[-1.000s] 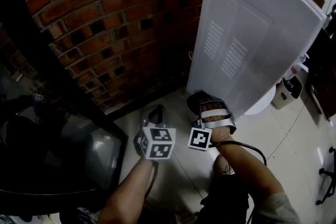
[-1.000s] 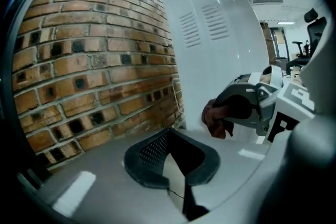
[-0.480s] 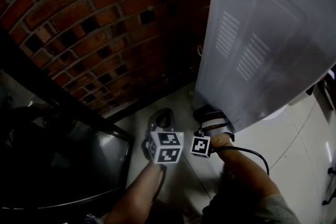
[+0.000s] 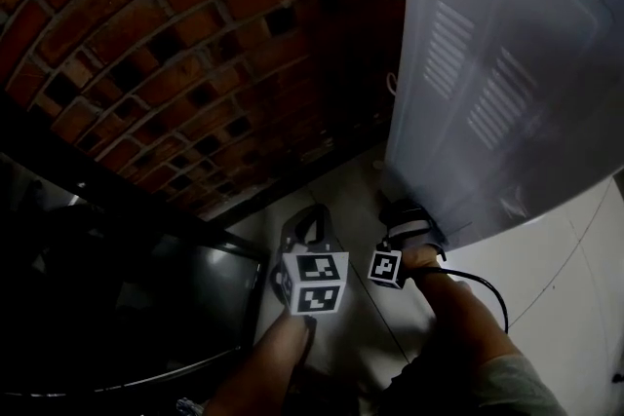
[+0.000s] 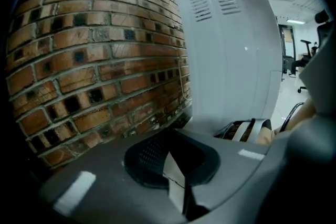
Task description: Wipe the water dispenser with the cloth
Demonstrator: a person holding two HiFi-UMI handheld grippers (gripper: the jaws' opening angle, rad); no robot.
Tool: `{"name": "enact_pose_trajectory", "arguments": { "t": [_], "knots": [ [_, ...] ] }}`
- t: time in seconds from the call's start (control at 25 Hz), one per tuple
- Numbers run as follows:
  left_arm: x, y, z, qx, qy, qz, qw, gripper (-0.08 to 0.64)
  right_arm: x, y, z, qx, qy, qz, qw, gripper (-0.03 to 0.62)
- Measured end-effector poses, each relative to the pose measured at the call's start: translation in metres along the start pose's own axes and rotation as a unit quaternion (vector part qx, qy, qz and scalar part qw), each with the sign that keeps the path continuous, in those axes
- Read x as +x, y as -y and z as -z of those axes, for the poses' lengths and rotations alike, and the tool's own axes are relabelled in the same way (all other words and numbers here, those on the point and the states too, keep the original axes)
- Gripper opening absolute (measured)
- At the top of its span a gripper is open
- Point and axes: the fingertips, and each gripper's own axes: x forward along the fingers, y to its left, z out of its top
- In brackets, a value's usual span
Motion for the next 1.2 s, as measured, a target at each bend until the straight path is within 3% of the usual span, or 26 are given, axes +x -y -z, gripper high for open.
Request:
{"name": "enact_pose_trajectory", "arguments": {
  "t": [0.2, 0.4, 0.48, 0.72, 0.92, 1.08, 1.2],
  "knots": [
    [-0.011, 0.003, -0.008, 0.000, 0.011, 0.002, 0.9999, 0.000, 0.005, -0.024, -0.009, -0.006, 0.015, -0.022, 1.000, 0.084],
    [-0.021, -0.001, -0.029, 0.004, 0.035, -0.007, 0.9993, 0.000, -0.022, 0.006, 0.003, 0.083, 0.036, -0.045, 0.995, 0.083],
    [-0.030, -0.008, -0.043, -0.002, 0.050, -0.016, 0.9986, 0.000, -0.044, 0.029, 0.005, 0.110, 0.054, -0.034, 0.992, 0.083],
    [-0.079, -0.025, -0.086, -0.005, 0.095, -0.041, 0.9946, 0.000, -0.135, 0.115, 0.020, 0.184, 0.111, 0.045, 0.976, 0.083],
    [-0.114, -0.027, -0.134, -0.020, 0.149, -0.054, 0.9872, 0.000, -0.227, 0.203, 0.088, 0.205, 0.116, 0.137, 0.962, 0.083],
    [-0.154, -0.024, -0.177, -0.014, 0.196, -0.062, 0.9786, 0.000, -0.319, 0.267, 0.137, 0.231, 0.128, 0.211, 0.941, 0.083],
    [-0.183, -0.015, -0.215, -0.037, 0.234, -0.053, 0.9700, 0.000, -0.383, 0.310, 0.180, 0.251, 0.129, 0.269, 0.921, 0.083]
  ]
}}
